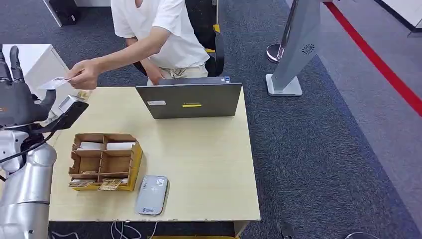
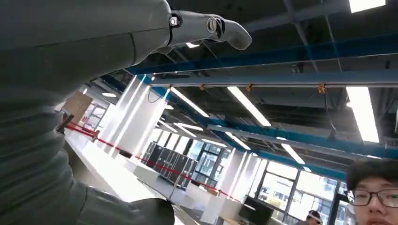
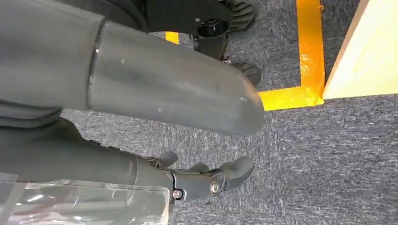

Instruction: Pass the card to the sensor for recognition and then transmit it.

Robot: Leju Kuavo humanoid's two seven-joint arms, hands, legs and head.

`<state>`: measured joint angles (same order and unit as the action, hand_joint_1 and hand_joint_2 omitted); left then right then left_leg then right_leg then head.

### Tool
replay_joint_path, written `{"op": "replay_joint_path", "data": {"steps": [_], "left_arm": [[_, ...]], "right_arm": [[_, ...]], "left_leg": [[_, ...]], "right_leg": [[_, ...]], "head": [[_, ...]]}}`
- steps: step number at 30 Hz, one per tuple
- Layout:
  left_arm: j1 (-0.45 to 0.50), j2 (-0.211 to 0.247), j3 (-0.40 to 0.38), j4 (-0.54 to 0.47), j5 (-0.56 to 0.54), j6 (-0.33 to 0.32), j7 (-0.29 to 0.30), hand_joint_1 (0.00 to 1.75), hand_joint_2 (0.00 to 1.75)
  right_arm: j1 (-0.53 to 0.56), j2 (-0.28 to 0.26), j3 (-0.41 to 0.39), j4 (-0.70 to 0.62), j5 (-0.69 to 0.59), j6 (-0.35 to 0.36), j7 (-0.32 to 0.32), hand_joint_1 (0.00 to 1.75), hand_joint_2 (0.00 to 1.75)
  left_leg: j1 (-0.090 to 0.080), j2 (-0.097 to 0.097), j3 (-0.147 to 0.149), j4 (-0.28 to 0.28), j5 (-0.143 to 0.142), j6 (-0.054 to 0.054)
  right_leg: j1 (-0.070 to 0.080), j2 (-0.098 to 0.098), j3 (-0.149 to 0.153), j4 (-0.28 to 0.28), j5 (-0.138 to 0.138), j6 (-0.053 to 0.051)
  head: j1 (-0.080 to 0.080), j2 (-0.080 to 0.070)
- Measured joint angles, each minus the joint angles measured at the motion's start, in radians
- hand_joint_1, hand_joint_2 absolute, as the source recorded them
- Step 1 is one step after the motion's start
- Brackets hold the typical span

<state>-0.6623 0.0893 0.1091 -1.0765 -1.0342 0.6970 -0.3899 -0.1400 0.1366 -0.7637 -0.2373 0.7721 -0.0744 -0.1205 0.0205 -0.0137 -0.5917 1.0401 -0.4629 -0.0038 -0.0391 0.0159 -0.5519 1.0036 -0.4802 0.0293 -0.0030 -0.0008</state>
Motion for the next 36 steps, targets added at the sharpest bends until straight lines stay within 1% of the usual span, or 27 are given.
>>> {"op": "replay_joint_path", "data": {"steps": [7,13,24,25,36], "left_arm": [[-0.001,0.002,-0.037,0.01,-0.039,0.0,0.025,0.0,1.75],[0.012,0.0,-0.079,0.01,-0.029,0.0,0.055,0.0,1.75],[0.038,0.002,-0.107,0.009,-0.023,0.001,0.056,0.0,1.75],[0.038,0.002,-0.107,0.009,-0.023,0.001,0.056,1.75,1.75],[0.051,0.019,-0.155,-0.008,0.056,0.001,0.055,1.75,1.75]], "right_arm": [[0.0,0.0,0.001,0.0,0.0,0.0,0.006,0.0,0.0],[0.001,0.0,0.002,0.001,-0.001,-0.002,0.008,0.0,0.0],[0.001,0.0,0.018,0.002,0.003,-0.005,0.008,0.0,0.0],[0.001,0.0,0.018,0.002,0.003,-0.005,0.008,0.0,0.0],[0.001,0.0,0.025,0.002,-0.006,-0.013,0.008,0.0,0.0]], "left_leg": [[0.0,0.0,0.0,0.0,0.0,0.0],[0.0,0.0,-0.001,0.0,0.0,0.0],[0.0,0.0,-0.001,0.0,0.0,0.0],[0.0,0.0,-0.001,0.0,0.0,0.0],[0.0,0.0,-0.002,0.0,0.0,0.0]], "right_leg": [[0.0,0.0,0.0,0.0,0.0,0.0],[0.0,0.0,0.0,0.0,0.0,0.0],[0.0,-0.001,0.0,0.0,0.0,0.0],[0.0,-0.001,0.0,0.0,0.0,0.0],[0.0,-0.001,-0.001,0.0,0.0,0.0]], "head": [[0.0,0.0],[0.0,0.0],[0.0,0.0],[0.0,0.0],[0.0,0.0]]}}
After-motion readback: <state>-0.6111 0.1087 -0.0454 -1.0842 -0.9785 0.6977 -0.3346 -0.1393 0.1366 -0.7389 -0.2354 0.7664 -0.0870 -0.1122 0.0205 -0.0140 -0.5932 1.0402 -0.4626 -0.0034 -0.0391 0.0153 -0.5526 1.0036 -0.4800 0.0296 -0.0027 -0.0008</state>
